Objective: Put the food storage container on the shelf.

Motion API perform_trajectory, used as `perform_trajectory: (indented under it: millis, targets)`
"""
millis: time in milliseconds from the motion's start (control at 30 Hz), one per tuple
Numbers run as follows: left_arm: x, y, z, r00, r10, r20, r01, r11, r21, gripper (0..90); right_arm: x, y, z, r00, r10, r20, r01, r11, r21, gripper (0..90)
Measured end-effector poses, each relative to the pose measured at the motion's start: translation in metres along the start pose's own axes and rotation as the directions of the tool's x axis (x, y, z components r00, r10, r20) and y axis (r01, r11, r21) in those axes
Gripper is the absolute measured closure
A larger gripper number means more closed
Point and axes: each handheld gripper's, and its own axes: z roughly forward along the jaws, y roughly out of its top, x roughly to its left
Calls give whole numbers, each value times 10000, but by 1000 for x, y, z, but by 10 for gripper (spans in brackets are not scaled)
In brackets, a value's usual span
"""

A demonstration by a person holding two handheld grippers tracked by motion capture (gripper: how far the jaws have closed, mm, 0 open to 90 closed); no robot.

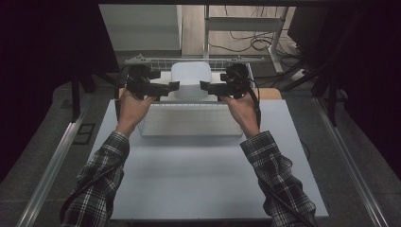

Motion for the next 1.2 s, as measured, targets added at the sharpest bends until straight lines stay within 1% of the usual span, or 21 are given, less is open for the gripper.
perform_trajectory:
  millis: [67,100,133,233,300,367,533,700,733,767,867,933,967,1067,1100,1133,1200]
  targets:
    - [-1,-3,-2,9999,59,157,-58,10000,-17,59,1,-2,-1,9999,-100,-41,100,9999,59,85]
    - [0,-6,-2,9982,25,593,-30,10000,89,47,2,-4,-2,9998,-210,-16,210,9997,121,77]
    - [0,-6,-2,9982,25,593,-30,10000,89,47,2,-4,-2,9998,-210,-16,210,9997,121,77]
    - [-1,-11,-3,9943,93,1060,-122,9996,261,40,3,-7,-2,9993,-368,16,368,9991,198,69]
    - [-2,-15,-4,9930,195,1169,-231,9993,294,34,3,-9,-3,9990,-450,74,448,9988,221,68]
    - [-2,-20,-6,9911,177,1320,-218,9993,300,17,3,-12,-4,9991,-432,32,431,9988,242,65]
    - [-1,-26,-10,9914,134,1305,-187,9991,392,2,3,-16,-6,9987,-506,9,506,9984,269,58]
    - [-2,-35,-16,9905,6,1373,-51,9994,330,0,5,-22,-10,9972,-748,12,747,9967,303,50]
    - [-2,-37,-17,9899,-43,1415,-6,9994,351,0,8,-25,-12,9960,-892,-11,892,9954,349,46]
    - [-3,-39,-18,9888,-105,1490,47,9992,396,0,8,-25,-12,9960,-892,-11,892,9954,349,46]
    - [-2,-46,-19,9849,-194,1718,98,9984,564,7,12,-30,-14,9938,-1112,-40,1113,9930,385,41]
    - [-2,-51,-19,9842,-225,1756,117,9980,623,7,14,-33,-16,9924,-1226,-93,1229,9913,463,38]
    - [-2,-53,-20,9836,-260,1785,147,9978,643,7,16,-36,-17,9920,-1251,-172,1258,9909,482,34]
    - [-4,-61,-20,9816,-309,1884,173,9972,732,7,16,-39,-19,9919,-1258,-196,1267,9904,553,27]
    - [-4,-63,-20,9816,-288,1888,150,9971,743,7,17,-43,-19,9911,-1312,-212,1324,9887,698,22]
    - [-5,-65,-20,9814,-284,1898,143,9971,754,7,17,-43,-19,9911,-1312,-212,1324,9887,698,22]
    - [-7,-69,-21,9802,-278,1962,135,9972,740,7,18,-46,-19,9898,-1405,-239,1420,9861,868,19]
